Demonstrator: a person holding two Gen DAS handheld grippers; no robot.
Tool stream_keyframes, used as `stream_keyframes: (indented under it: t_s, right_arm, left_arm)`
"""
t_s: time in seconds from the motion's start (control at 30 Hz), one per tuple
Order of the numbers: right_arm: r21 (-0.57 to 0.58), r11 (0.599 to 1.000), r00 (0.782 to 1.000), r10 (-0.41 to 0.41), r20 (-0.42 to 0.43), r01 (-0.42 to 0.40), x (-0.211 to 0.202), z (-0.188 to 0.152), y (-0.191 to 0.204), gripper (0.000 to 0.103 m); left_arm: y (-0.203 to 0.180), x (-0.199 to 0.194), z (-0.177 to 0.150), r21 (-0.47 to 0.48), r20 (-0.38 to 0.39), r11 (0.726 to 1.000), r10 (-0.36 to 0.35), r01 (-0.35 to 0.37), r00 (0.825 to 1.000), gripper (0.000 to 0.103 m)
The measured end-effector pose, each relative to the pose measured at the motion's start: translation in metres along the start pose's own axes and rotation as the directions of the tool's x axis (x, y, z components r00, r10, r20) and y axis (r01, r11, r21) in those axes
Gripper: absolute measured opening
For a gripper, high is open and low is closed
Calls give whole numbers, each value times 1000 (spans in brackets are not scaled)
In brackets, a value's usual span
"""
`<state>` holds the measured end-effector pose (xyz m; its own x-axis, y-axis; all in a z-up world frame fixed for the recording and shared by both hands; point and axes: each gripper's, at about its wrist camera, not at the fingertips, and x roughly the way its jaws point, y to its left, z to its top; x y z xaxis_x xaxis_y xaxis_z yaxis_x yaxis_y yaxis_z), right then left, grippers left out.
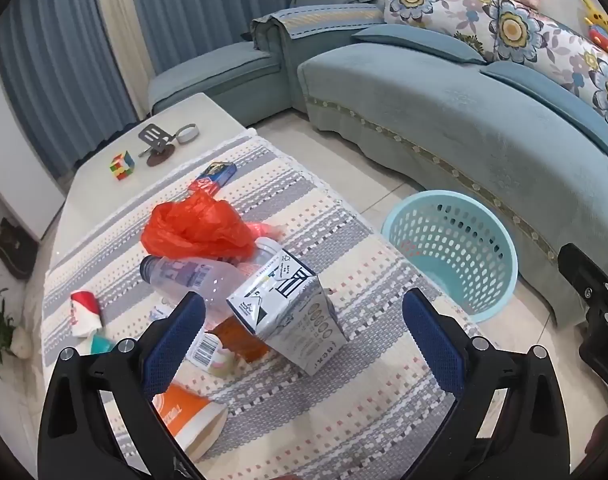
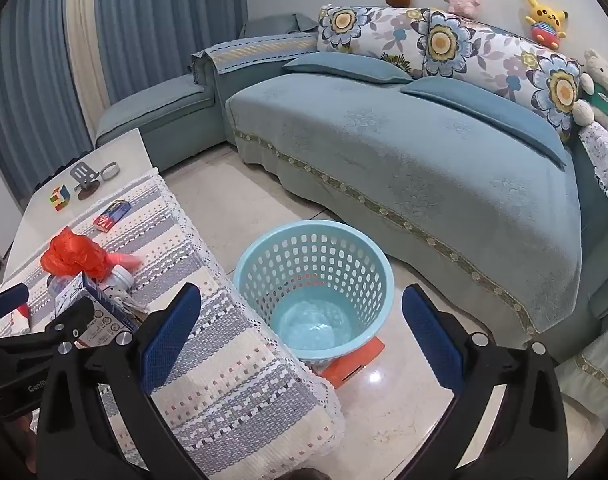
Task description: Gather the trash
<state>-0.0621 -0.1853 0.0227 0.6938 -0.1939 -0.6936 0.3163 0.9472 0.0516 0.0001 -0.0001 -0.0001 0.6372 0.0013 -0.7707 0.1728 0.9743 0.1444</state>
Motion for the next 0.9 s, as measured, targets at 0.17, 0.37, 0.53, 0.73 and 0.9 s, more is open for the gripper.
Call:
stream_keyframes:
  t_s: [0.17,0.37,0.53,0.73,0.9]
  right_arm:
    - [11,1000,1000,7,-19,-7,2,2,-3,96]
    - [8,1000,1000,-5,-6,5,2,-3,-2,96]
    - [18,1000,1000,-11,-2,11,0,-3,-3,96]
    - [72,997,999,-9,40,6,-11,0,-15,96]
    - [72,997,999,-32,22,30,-8,0,-16,96]
  left_arm:
    - [0,0,0,-1,-4,1000,-3,3,1000,96]
    - [-2,1,-1,5,-5,1000,1,-1,1000,96]
    - [0,-1,2,-2,5,1000,-3,3,1000,96]
    - [3,-1,2,-10,4,1000,-8,8,1000,96]
    - [3,1,0,-14,-1,1000,-11,11,1000,96]
